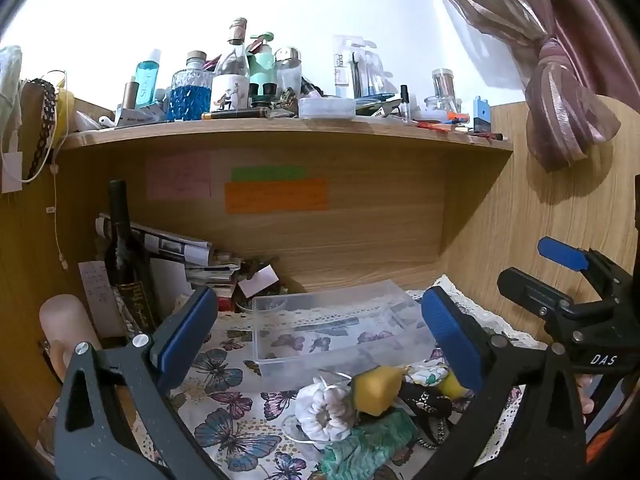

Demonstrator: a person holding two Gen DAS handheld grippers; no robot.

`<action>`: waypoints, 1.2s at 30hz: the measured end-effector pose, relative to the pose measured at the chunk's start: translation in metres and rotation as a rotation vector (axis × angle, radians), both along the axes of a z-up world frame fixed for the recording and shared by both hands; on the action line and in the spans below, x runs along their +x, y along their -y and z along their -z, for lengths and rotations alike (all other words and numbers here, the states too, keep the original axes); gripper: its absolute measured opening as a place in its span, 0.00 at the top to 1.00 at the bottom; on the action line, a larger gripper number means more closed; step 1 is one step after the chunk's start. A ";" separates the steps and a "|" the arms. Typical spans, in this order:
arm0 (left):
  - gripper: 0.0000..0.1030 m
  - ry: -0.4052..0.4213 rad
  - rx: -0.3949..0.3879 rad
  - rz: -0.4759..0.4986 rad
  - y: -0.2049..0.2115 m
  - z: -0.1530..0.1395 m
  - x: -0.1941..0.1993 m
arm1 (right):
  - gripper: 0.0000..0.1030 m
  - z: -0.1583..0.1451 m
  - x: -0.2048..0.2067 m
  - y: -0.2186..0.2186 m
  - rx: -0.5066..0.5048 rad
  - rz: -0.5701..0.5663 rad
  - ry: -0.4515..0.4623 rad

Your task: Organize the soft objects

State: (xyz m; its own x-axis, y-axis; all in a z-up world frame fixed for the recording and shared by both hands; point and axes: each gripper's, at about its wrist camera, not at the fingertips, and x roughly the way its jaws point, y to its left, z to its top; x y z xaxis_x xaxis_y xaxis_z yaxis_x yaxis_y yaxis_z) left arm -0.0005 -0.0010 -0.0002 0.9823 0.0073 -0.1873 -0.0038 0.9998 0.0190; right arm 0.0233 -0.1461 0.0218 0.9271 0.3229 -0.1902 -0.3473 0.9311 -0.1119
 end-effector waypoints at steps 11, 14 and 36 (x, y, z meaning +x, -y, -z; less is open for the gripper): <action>0.00 -0.006 -0.006 0.011 0.010 0.001 0.003 | 0.00 0.003 0.001 0.000 0.007 -0.009 -0.013; 0.00 -0.008 -0.015 0.008 0.008 0.002 0.004 | 0.00 0.003 0.000 -0.001 0.007 -0.010 -0.011; 0.00 0.011 -0.010 0.016 0.003 -0.005 -0.005 | 0.00 0.001 -0.002 0.001 0.015 -0.012 -0.005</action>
